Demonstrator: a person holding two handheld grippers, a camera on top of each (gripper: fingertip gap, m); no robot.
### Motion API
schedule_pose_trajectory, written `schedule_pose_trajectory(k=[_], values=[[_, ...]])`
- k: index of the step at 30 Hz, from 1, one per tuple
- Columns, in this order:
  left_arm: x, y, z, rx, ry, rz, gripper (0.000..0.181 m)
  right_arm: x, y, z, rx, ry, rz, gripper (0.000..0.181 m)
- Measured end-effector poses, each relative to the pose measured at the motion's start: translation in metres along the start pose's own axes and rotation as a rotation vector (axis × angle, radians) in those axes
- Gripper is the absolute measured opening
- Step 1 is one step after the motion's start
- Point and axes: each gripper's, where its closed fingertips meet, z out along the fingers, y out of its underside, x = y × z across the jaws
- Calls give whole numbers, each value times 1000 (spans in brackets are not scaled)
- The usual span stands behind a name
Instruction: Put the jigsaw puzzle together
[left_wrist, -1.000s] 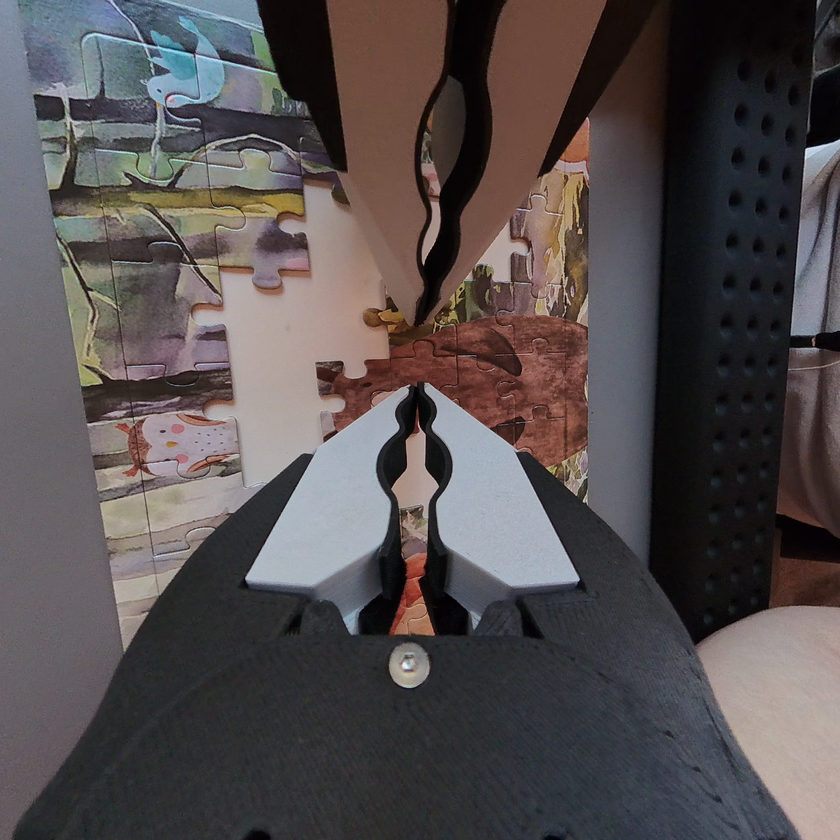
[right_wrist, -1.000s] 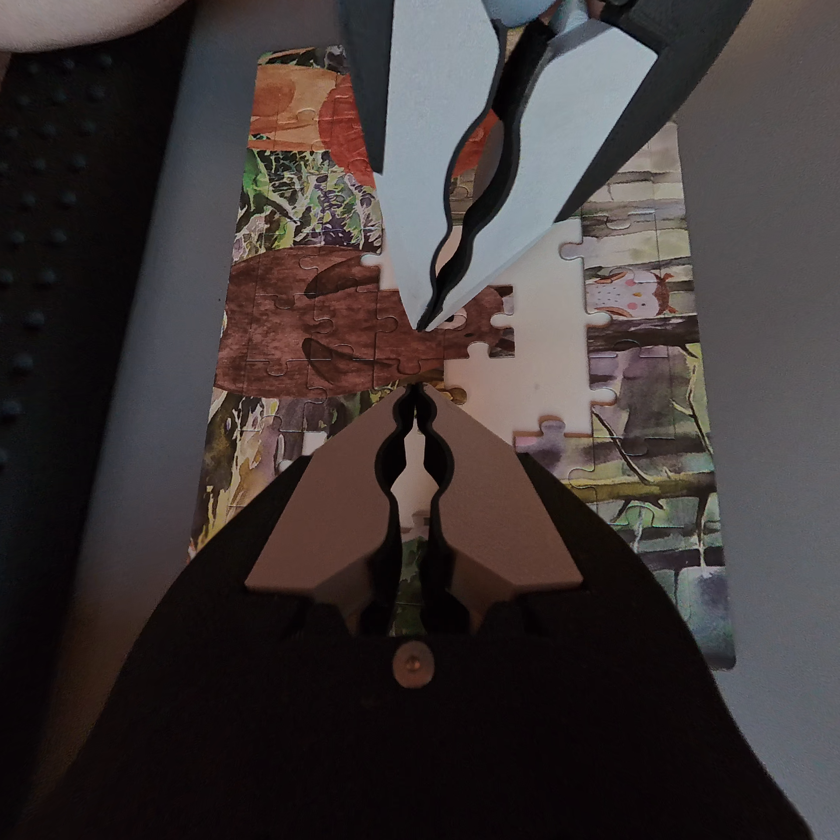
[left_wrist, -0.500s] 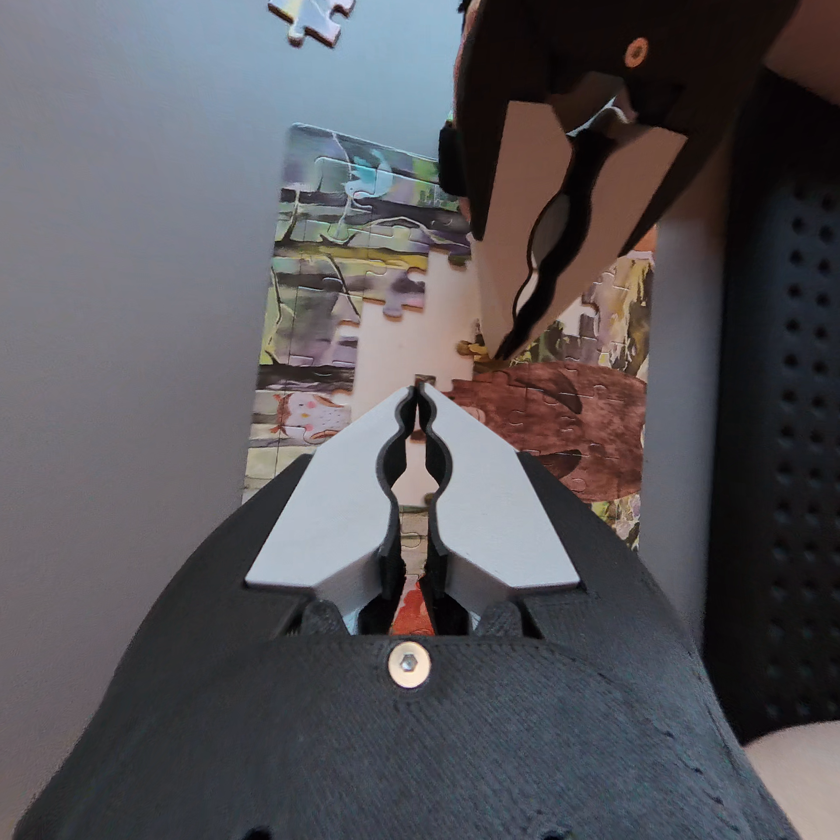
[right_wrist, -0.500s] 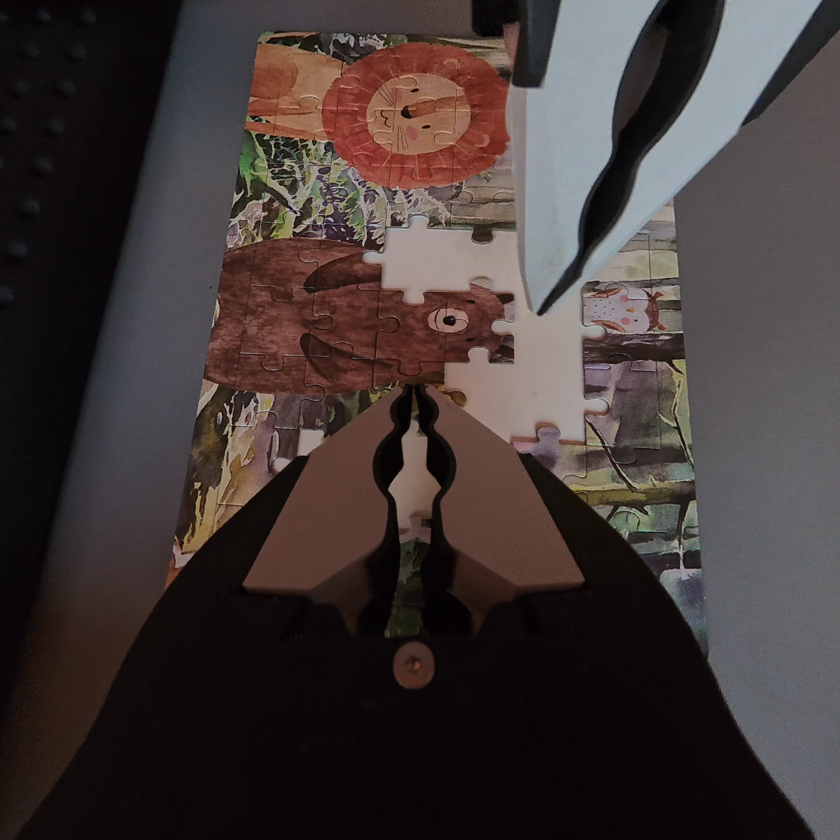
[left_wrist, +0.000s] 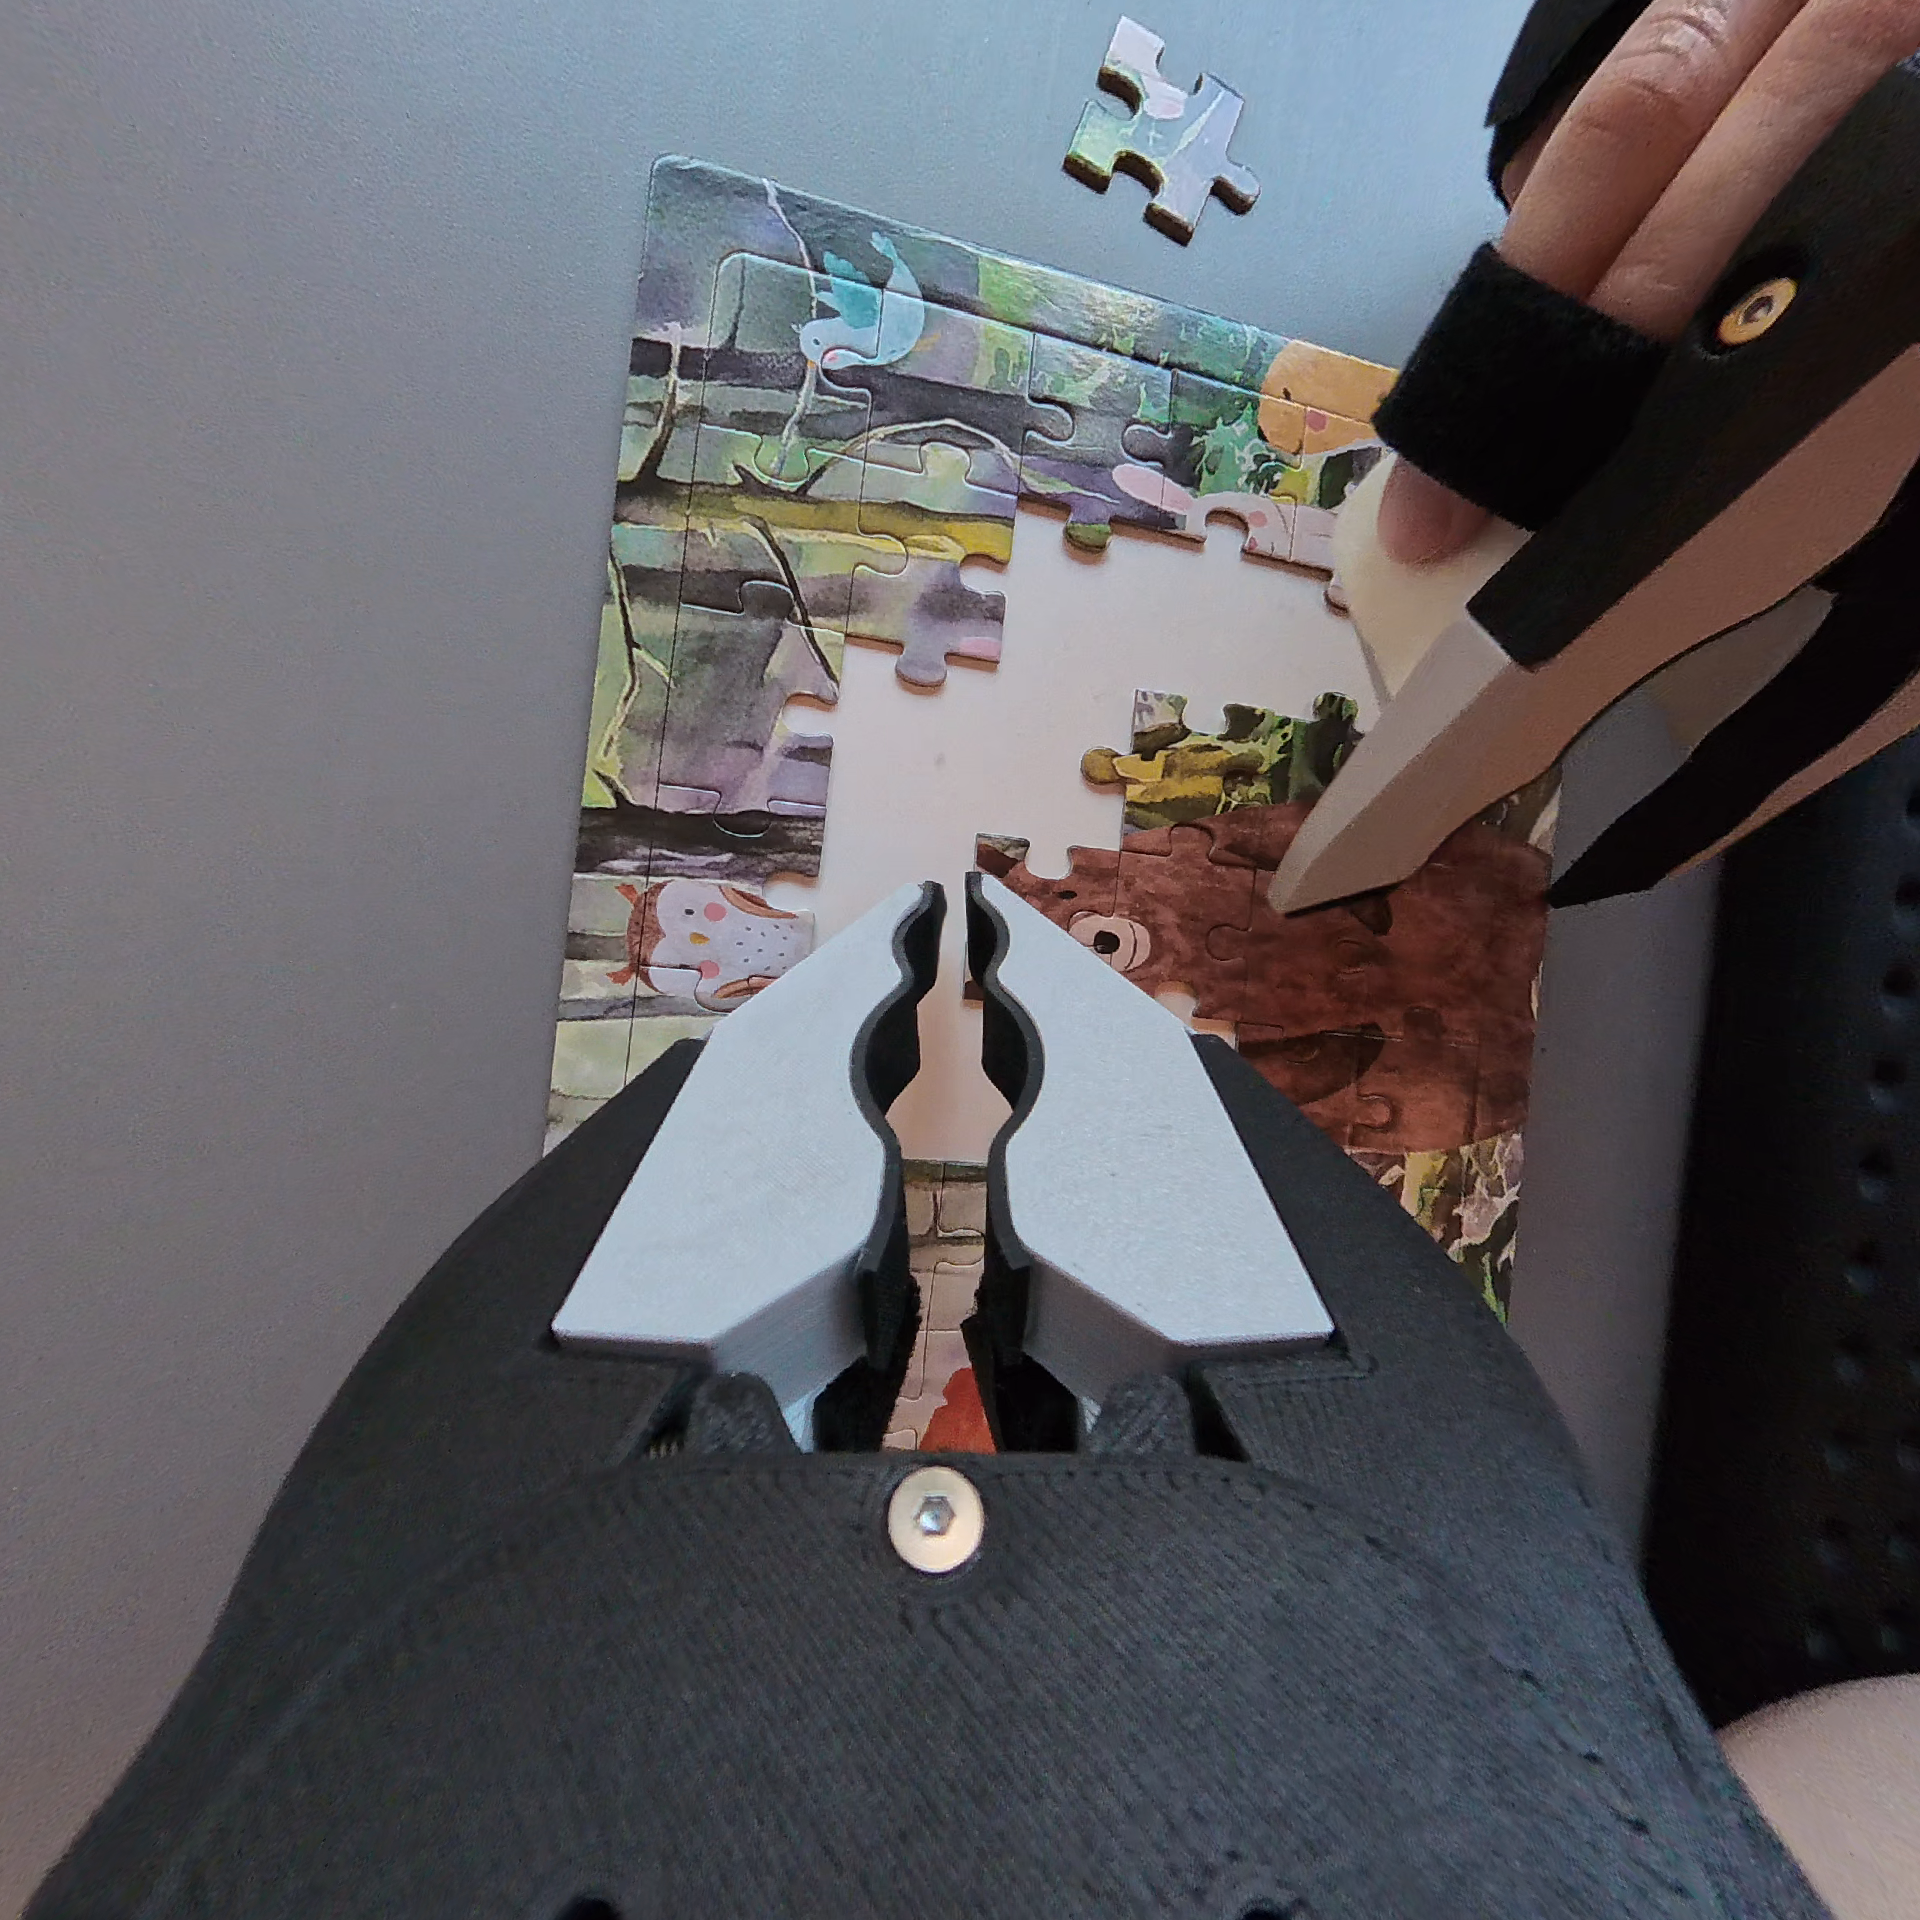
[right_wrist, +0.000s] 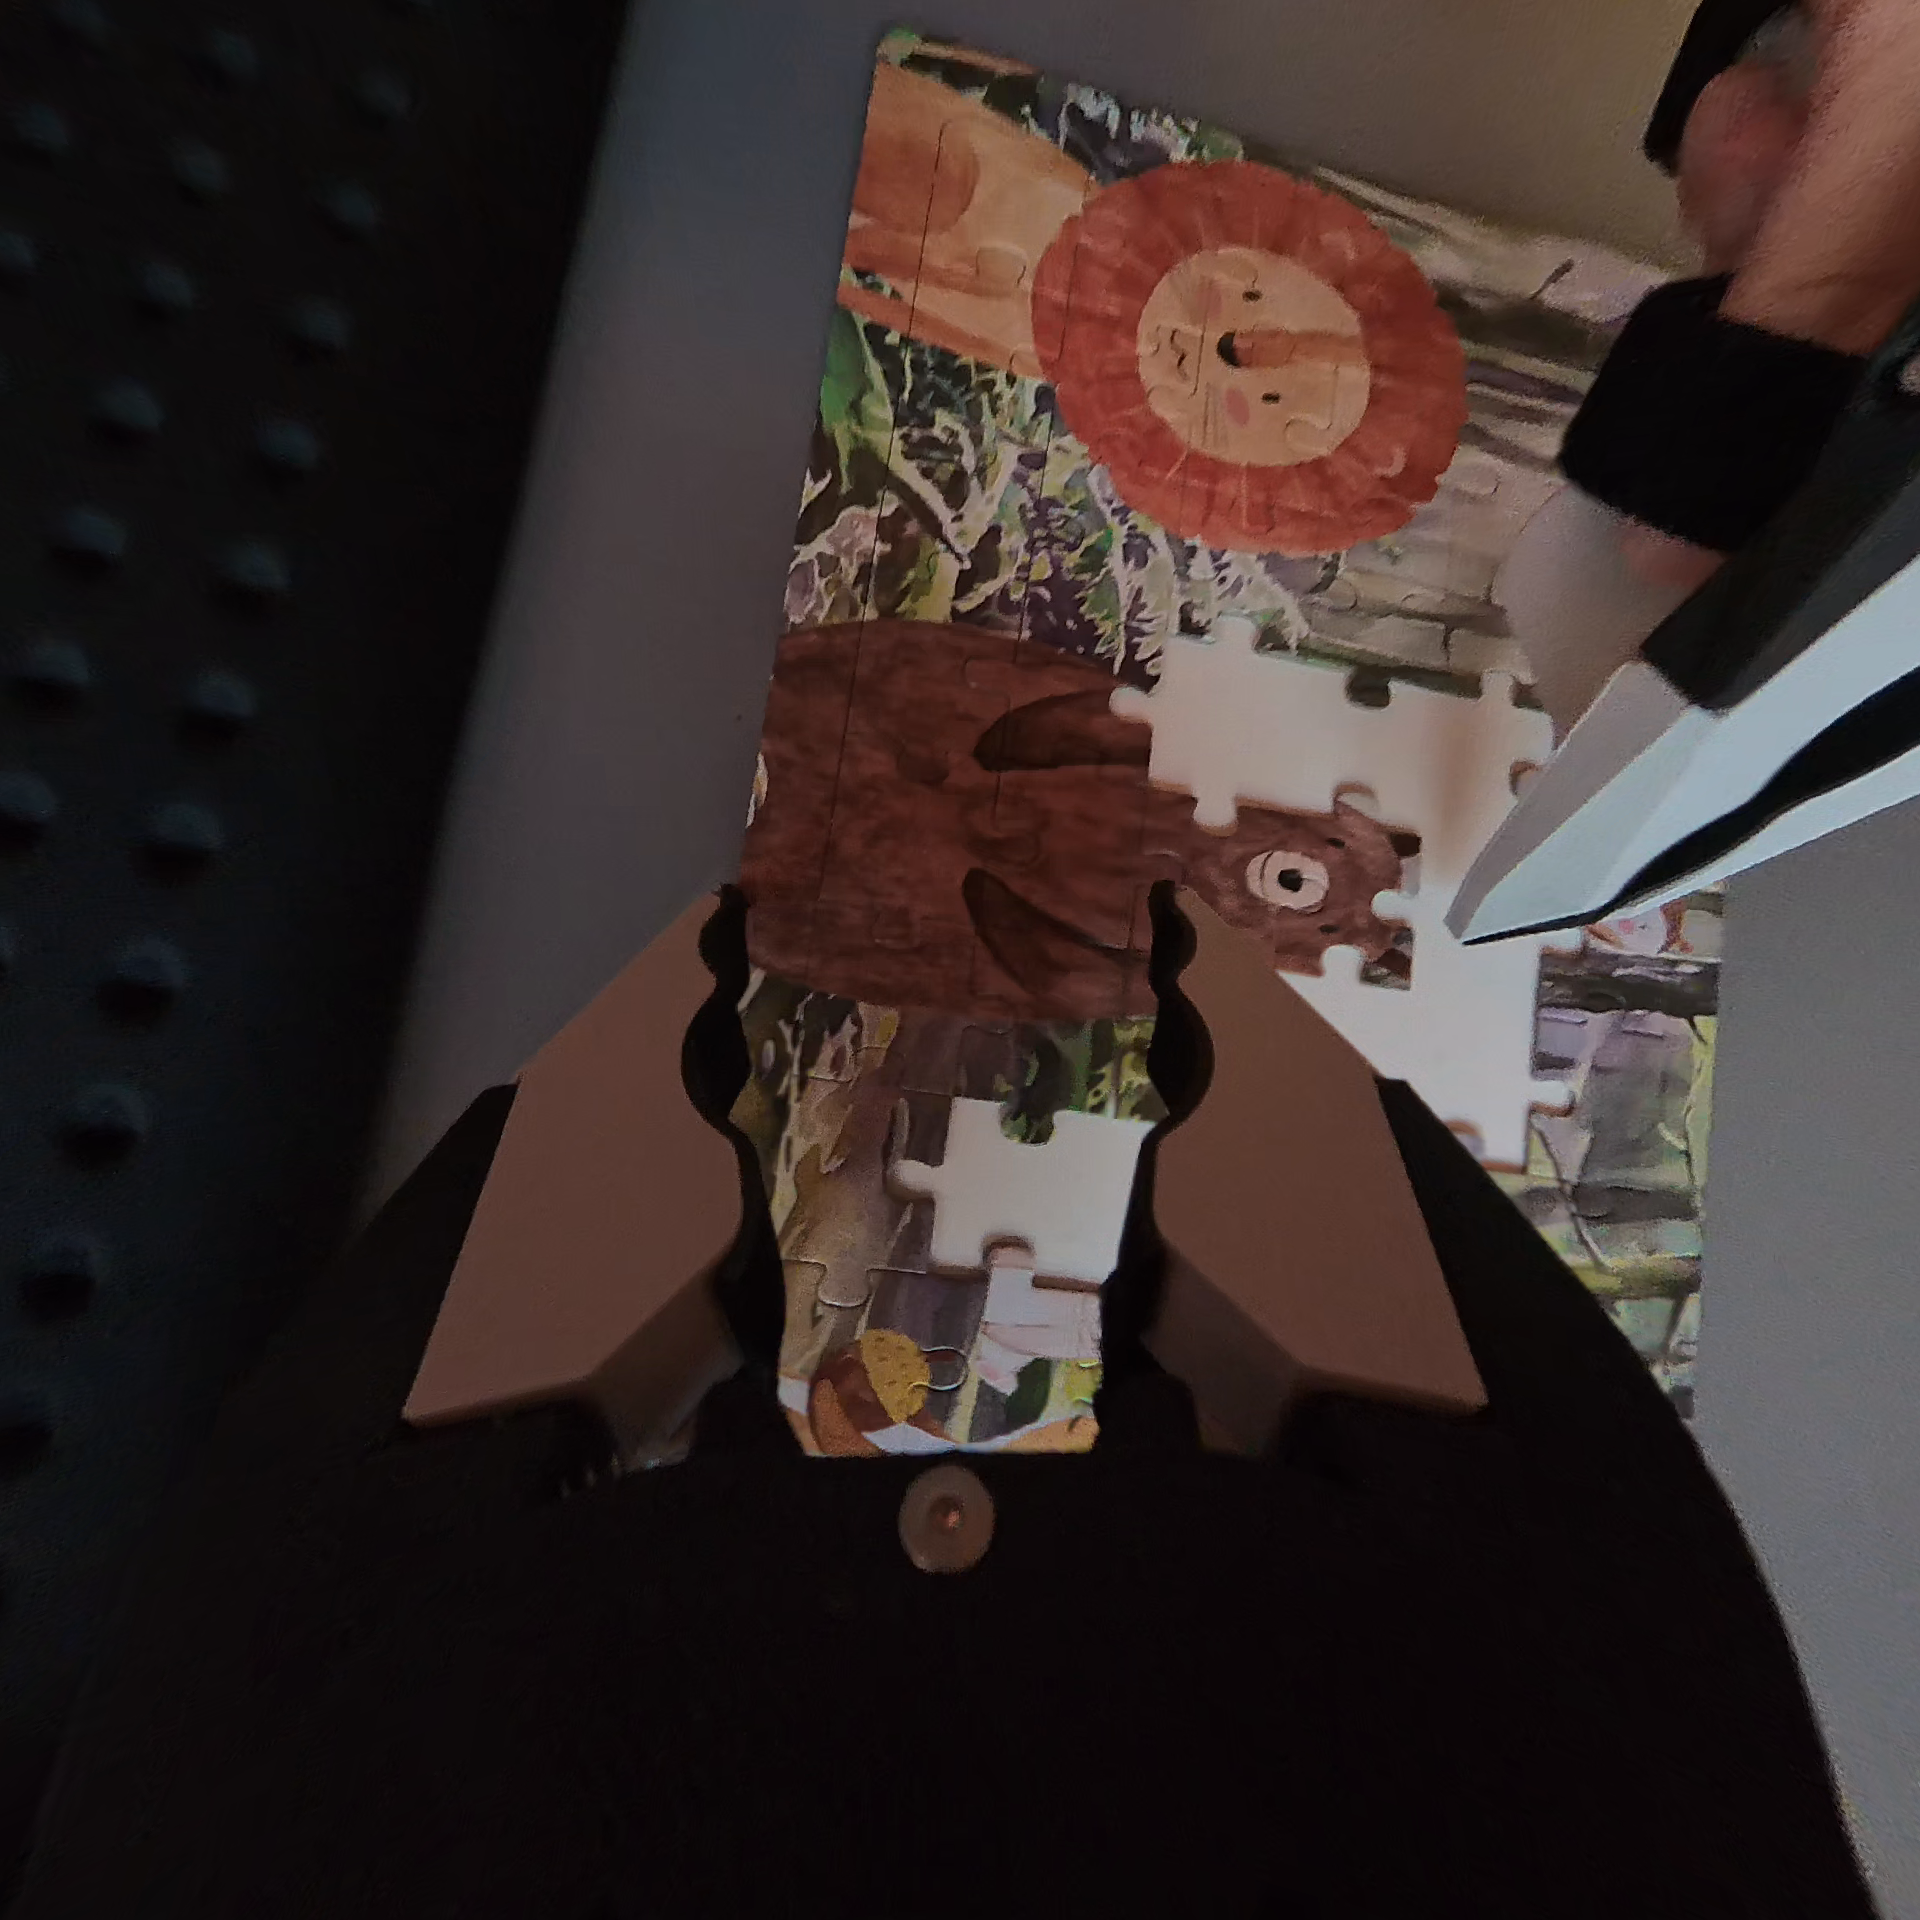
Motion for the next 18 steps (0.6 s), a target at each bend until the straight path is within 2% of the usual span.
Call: schedule_pose_trajectory(k=[6, 12, 18], values=[[1, 3, 3, -15, 9, 1, 0, -16, -5, -6, 64, -22, 28, 66], [4, 7, 6, -44, 15, 13, 0, -18, 3, -2, 29, -32, 18, 49], [10, 8, 7, -50, 43, 19, 0, -17, 4, -2, 39, -43, 37, 47]])
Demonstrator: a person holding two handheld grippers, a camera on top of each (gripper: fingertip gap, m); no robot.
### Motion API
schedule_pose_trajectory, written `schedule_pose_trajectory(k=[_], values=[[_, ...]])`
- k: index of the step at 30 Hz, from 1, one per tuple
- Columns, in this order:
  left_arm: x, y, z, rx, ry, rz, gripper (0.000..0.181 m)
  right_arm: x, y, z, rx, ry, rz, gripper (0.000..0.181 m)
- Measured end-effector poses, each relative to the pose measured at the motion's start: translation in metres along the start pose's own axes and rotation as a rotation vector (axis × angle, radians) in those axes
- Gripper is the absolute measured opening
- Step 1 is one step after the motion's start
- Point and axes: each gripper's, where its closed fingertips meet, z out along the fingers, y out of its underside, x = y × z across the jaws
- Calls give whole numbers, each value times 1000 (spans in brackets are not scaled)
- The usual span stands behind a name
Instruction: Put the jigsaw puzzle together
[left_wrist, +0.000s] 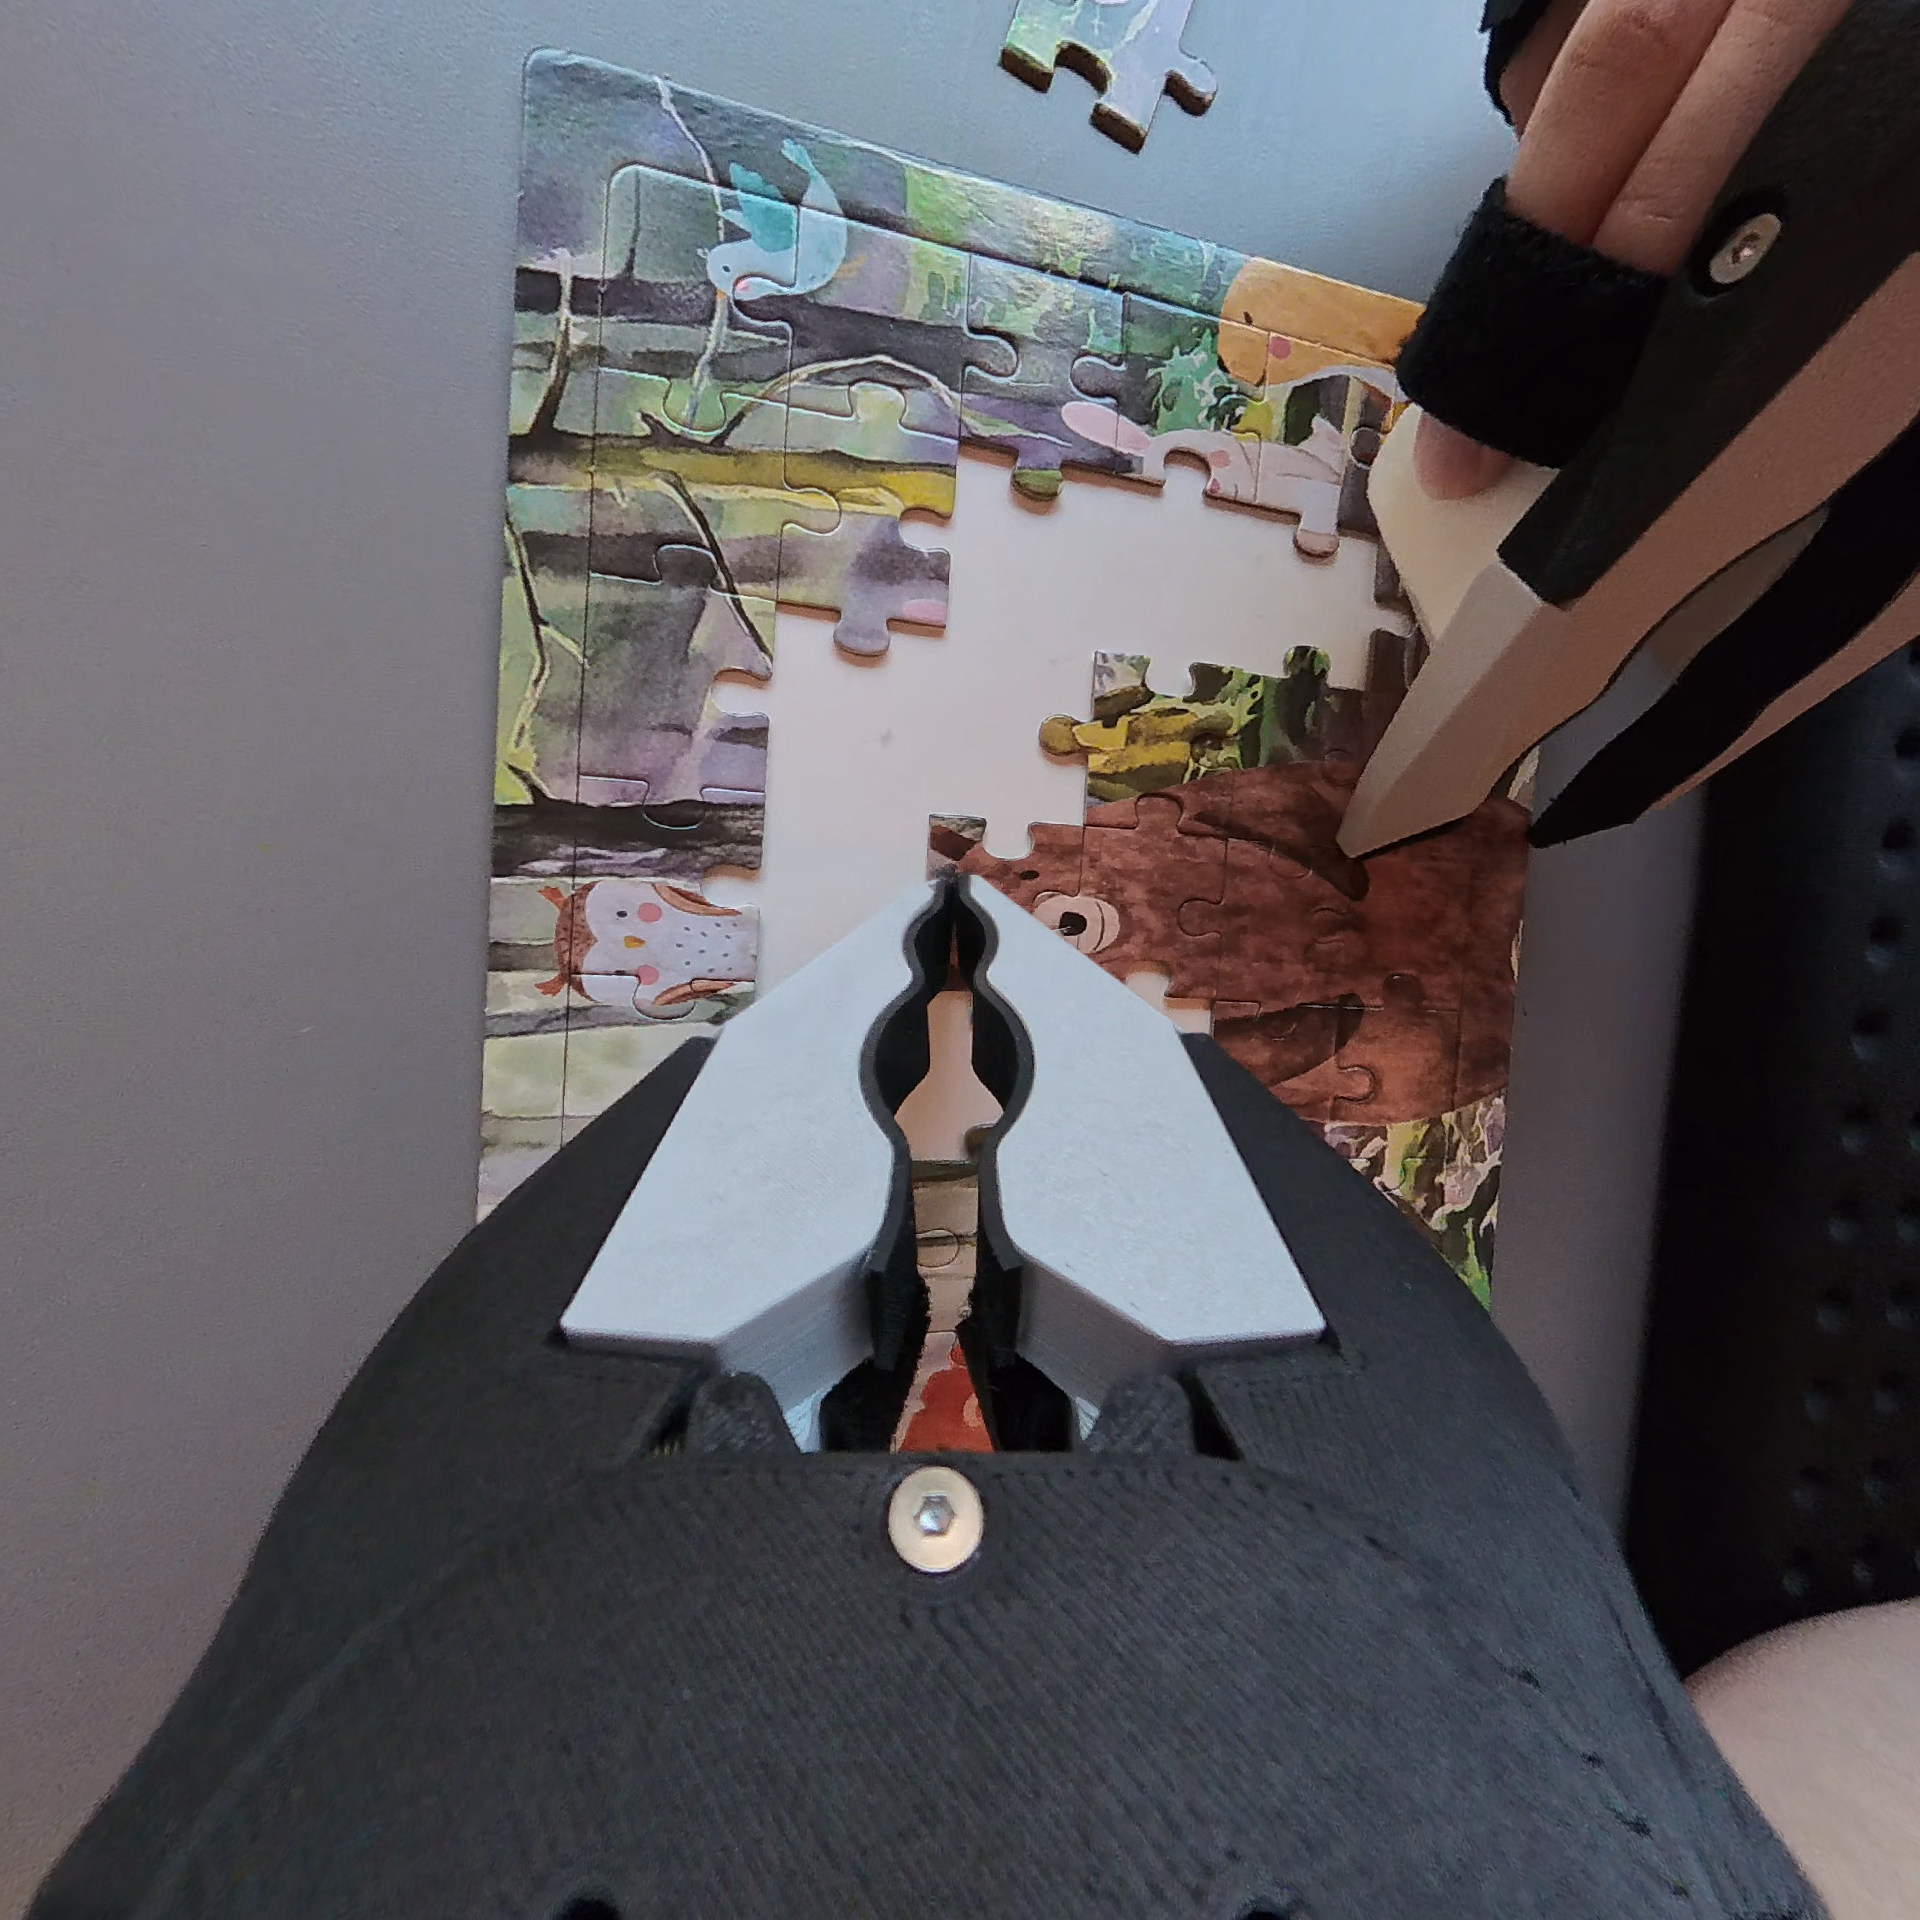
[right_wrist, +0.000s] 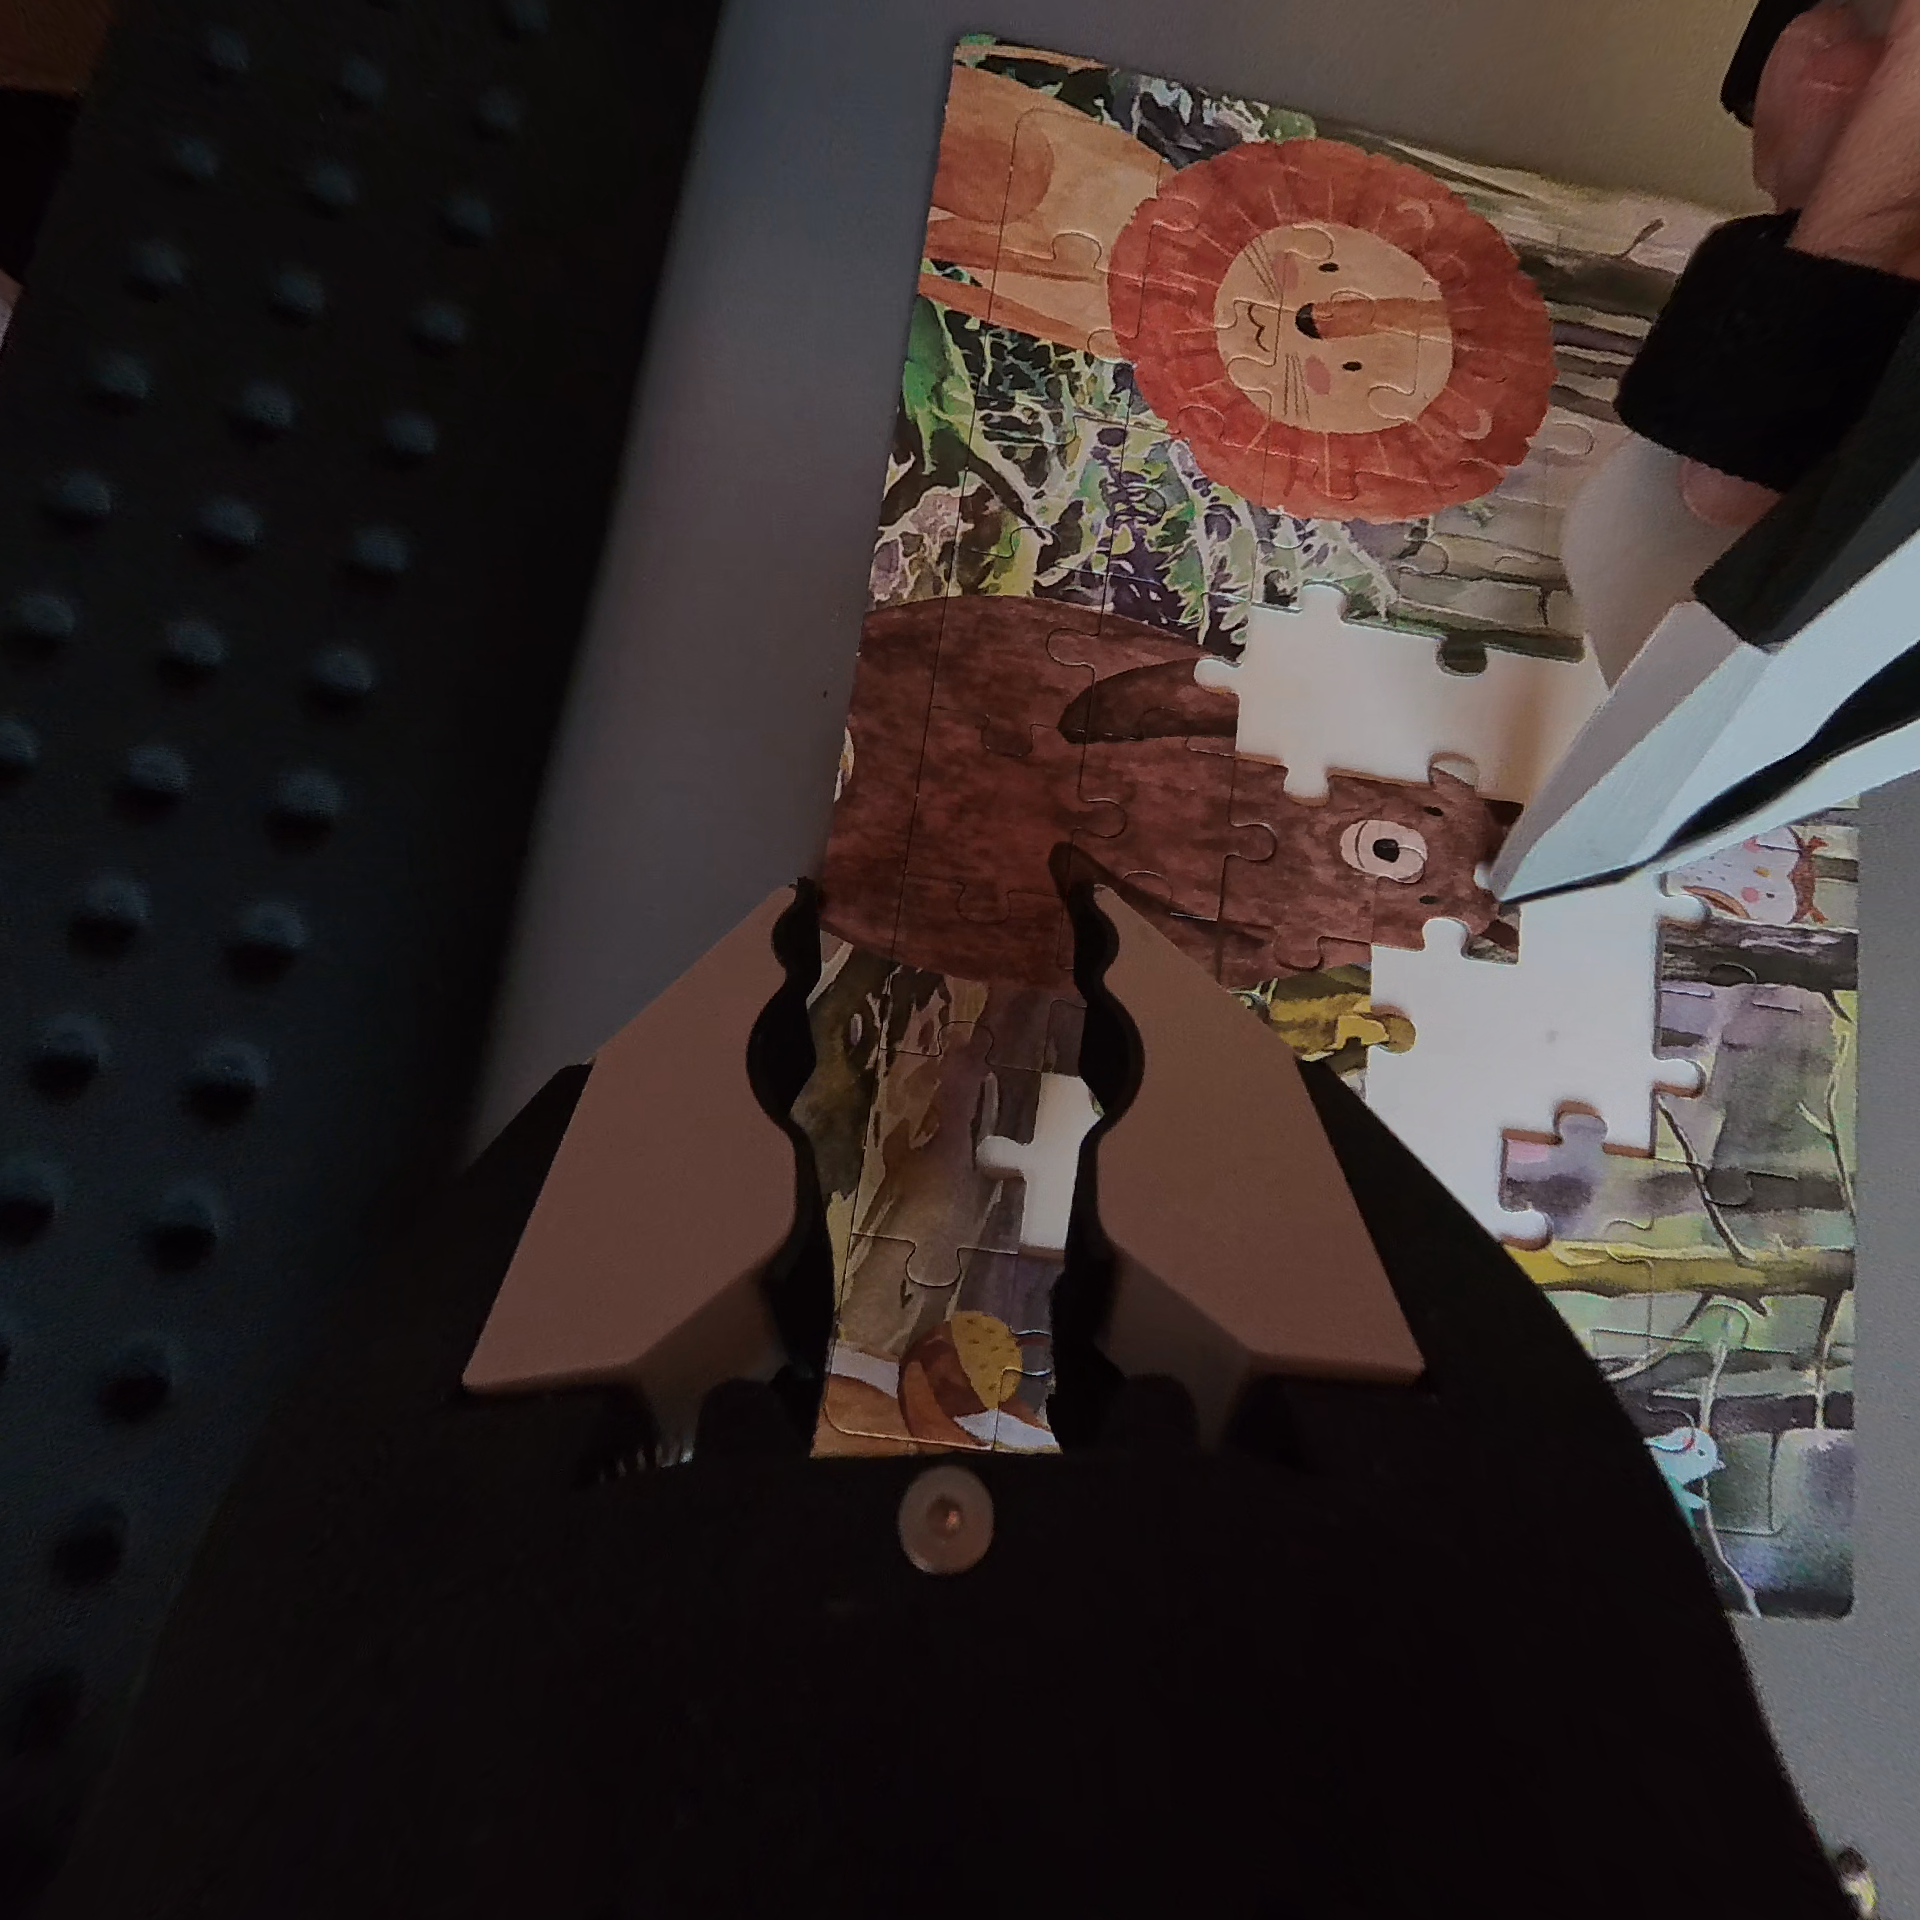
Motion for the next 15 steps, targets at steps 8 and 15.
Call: schedule_pose_trajectory(k=[8, 15], values=[[-9, -8, -5, 37, -68, 20, 0, 1, 1, -1, 1, 0, 13, 46], [-13, -12, -5, 38, -132, 80, 0, 1, 1, -1, 1, 1, 10, 45]])
